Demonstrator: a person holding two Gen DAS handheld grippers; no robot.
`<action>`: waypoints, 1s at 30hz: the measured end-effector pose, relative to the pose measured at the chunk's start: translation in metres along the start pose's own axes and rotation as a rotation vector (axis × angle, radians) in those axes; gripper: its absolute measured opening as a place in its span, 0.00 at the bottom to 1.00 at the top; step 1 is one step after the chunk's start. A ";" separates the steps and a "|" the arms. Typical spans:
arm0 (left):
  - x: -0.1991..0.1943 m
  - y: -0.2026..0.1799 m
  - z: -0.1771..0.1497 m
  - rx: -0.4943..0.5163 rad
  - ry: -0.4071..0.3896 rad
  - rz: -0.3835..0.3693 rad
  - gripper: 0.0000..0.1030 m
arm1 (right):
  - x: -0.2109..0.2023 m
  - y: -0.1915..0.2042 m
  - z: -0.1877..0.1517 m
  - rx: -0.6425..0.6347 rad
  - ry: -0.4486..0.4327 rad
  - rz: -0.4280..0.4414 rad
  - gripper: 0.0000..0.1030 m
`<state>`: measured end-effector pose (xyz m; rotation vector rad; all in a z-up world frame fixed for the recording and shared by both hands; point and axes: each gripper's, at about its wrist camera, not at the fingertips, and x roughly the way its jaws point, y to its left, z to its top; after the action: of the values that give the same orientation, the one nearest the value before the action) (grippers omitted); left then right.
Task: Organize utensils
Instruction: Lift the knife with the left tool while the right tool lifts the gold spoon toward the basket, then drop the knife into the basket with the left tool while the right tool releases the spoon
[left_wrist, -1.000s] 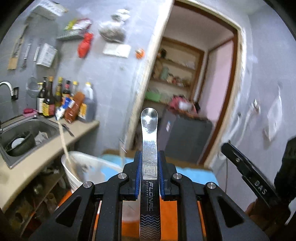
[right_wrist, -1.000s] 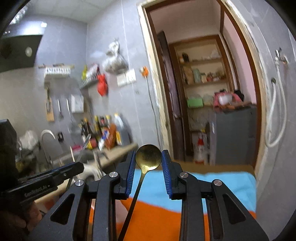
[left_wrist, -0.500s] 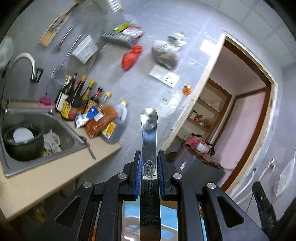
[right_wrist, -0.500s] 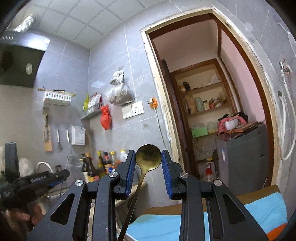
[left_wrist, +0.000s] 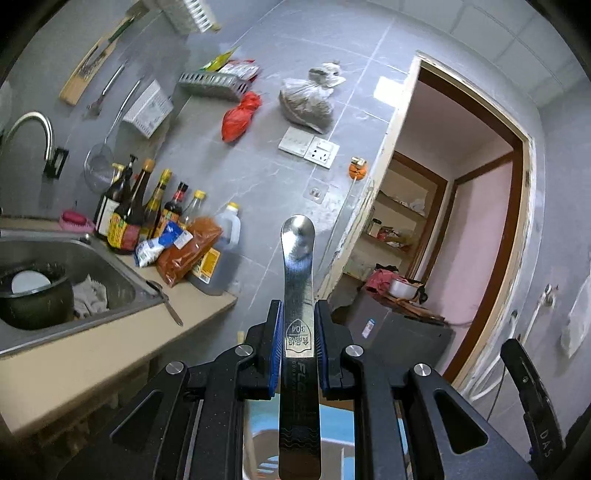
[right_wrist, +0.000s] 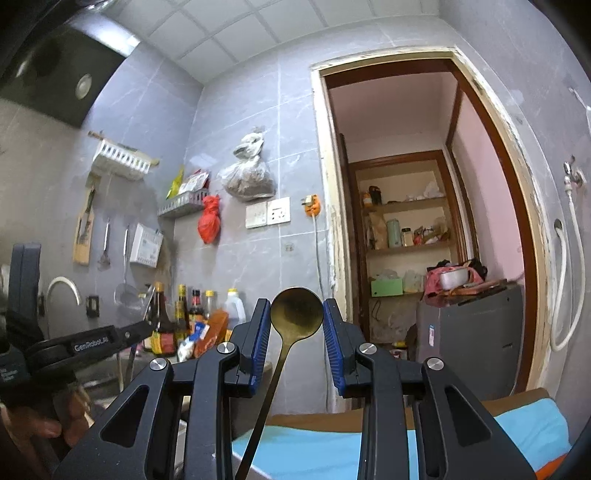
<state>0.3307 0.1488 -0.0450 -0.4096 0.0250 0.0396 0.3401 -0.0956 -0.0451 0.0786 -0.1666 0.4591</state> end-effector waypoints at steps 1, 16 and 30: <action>0.000 -0.001 -0.002 0.015 -0.008 0.001 0.13 | 0.000 0.003 -0.003 -0.011 0.004 0.003 0.25; -0.011 -0.017 -0.017 0.156 -0.030 -0.007 0.13 | -0.003 0.008 -0.016 -0.050 0.086 0.011 0.26; -0.021 -0.013 -0.023 0.188 0.005 -0.007 0.13 | -0.008 0.010 -0.022 -0.025 0.109 0.015 0.26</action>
<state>0.3096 0.1273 -0.0601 -0.2221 0.0321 0.0293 0.3317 -0.0872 -0.0677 0.0279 -0.0658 0.4747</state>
